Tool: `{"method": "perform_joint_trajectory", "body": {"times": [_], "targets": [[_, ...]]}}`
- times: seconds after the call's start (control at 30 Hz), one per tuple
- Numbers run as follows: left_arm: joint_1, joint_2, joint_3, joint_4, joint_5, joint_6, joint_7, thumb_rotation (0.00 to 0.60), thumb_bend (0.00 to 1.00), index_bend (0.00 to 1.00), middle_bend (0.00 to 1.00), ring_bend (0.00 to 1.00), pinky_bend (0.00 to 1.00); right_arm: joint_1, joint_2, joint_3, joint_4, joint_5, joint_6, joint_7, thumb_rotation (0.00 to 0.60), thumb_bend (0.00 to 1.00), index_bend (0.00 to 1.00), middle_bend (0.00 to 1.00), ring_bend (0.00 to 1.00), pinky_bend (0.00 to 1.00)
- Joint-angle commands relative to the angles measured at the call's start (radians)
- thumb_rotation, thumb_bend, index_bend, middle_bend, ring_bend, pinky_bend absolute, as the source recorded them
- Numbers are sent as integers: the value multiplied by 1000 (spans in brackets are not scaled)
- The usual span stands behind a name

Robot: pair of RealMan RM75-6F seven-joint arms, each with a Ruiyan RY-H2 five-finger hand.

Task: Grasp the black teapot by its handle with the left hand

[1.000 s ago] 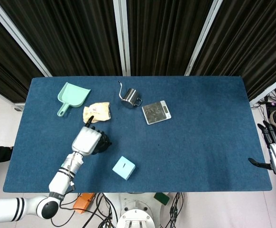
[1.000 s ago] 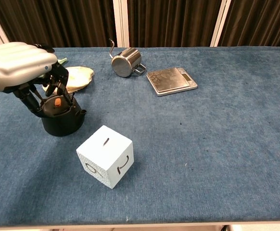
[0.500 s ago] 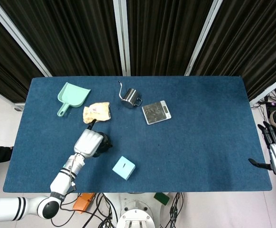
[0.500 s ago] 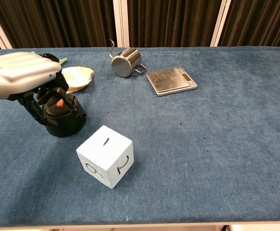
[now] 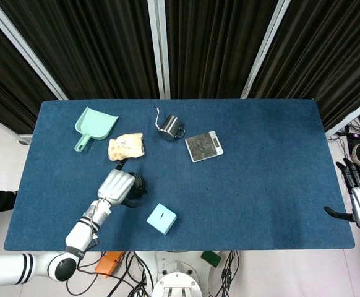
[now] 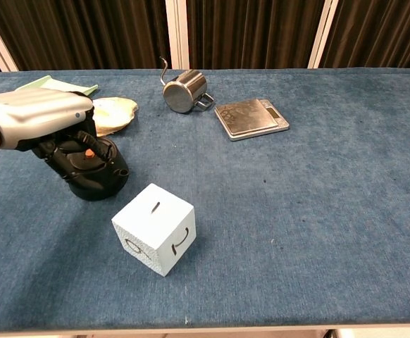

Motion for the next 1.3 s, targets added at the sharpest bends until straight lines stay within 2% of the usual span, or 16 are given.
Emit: {"method": "perform_joint_trajectory", "body": {"times": [0.03,0.17,0.23,0.47,0.63,0.87,0.93,1.0,1.07,1.17,1.3], "targets": [[-3,3,-13,16,12,-16,-63,261,26,1000,1000,942,27,1,0,1,-1,2,-2,-2,600,43,0,21,0,0],[-2,1,-28,39,32,-20,-130,106,4,1000,1000,962,27,3,-1,2,-3,6,-7,-5,600,44,0,21,0,0],[-2,2,-34,48,39,-20,-156,72,0,1000,1000,967,29,4,0,2,-3,7,-8,-7,600,43,0,21,0,0],[3,7,-51,64,47,12,-182,63,4,1000,1000,983,117,0,15,18,-11,16,12,-10,600,43,0,21,0,0],[15,2,-66,72,53,61,-186,40,42,1000,1000,999,317,-4,30,27,-27,13,35,-19,600,43,0,21,0,0],[25,-14,-76,96,23,102,-161,34,118,1000,1000,1000,435,-7,30,22,-33,10,34,-20,600,43,0,21,0,0],[30,-20,-81,99,13,118,-151,58,158,1000,1000,1000,461,-9,30,21,-32,9,36,-19,600,43,0,21,0,0],[34,-28,-87,102,2,137,-138,111,201,1000,1000,1000,474,-12,29,19,-31,8,39,-17,600,43,0,21,0,0],[38,-34,-92,102,-8,152,-129,219,256,1000,1000,1000,484,-15,30,18,-31,7,42,-16,600,43,0,21,0,0],[42,-39,-98,100,-17,166,-122,337,321,1000,1000,1000,502,-17,30,17,-32,3,46,-15,600,43,0,21,0,0],[48,-44,-103,100,-29,183,-111,383,372,1000,1000,1000,523,-19,30,15,-33,-1,49,-14,600,43,0,21,0,0]]}}
